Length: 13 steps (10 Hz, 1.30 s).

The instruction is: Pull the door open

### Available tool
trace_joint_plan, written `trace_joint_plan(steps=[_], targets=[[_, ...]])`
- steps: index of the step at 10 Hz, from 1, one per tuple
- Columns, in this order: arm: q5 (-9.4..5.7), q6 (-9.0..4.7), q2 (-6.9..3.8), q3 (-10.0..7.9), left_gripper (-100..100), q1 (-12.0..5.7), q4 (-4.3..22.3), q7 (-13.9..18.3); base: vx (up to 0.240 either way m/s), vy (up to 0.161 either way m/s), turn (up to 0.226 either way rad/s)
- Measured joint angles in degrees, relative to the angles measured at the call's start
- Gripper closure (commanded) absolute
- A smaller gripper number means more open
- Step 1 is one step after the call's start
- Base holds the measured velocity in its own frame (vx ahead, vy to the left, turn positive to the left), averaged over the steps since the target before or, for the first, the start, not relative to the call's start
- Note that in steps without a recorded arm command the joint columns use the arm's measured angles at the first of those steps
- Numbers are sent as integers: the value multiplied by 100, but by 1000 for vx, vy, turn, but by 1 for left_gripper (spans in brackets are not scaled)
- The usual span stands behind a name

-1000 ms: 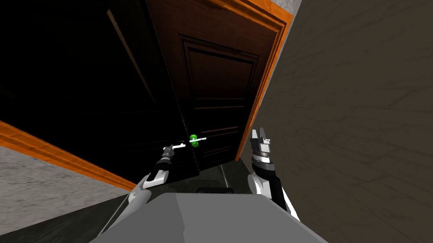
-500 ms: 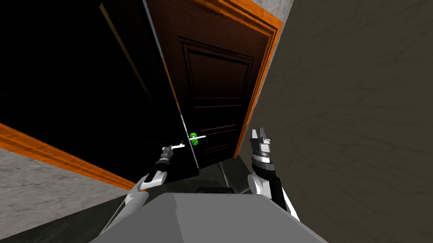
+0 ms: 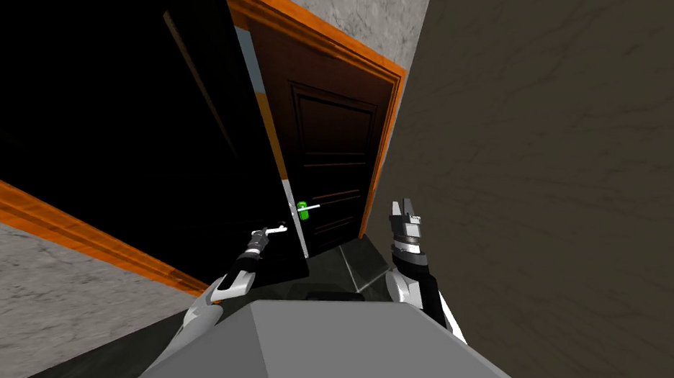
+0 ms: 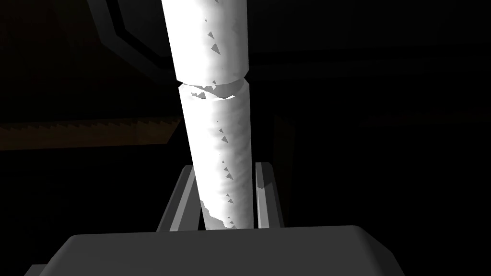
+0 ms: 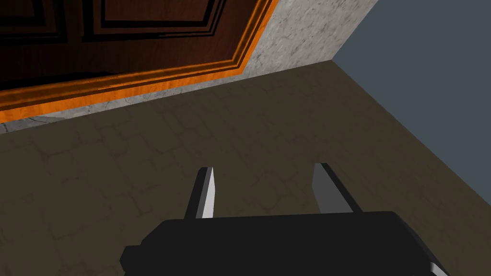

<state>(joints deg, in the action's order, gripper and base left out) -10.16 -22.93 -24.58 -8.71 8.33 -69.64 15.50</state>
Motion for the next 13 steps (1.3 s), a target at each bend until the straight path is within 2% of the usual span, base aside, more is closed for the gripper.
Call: trace_joint_plan(steps=[3, 4, 7, 11, 13], targets=[[-25, -133, -212, 199, 100, 103, -63, 205, -172, 59, -129], [-23, -140, -211, 213, 100, 118, -50, 214, -120, 36, -92], [-37, -253, -352, 279, 100, 242, -121, 324, -186, 37, -110], [-41, -484, -621, 539, 100, 533, -282, 588, -217, 77, -156], [-35, -608, -720, 649, 100, 690, -401, 688, -163, 44, -45]])
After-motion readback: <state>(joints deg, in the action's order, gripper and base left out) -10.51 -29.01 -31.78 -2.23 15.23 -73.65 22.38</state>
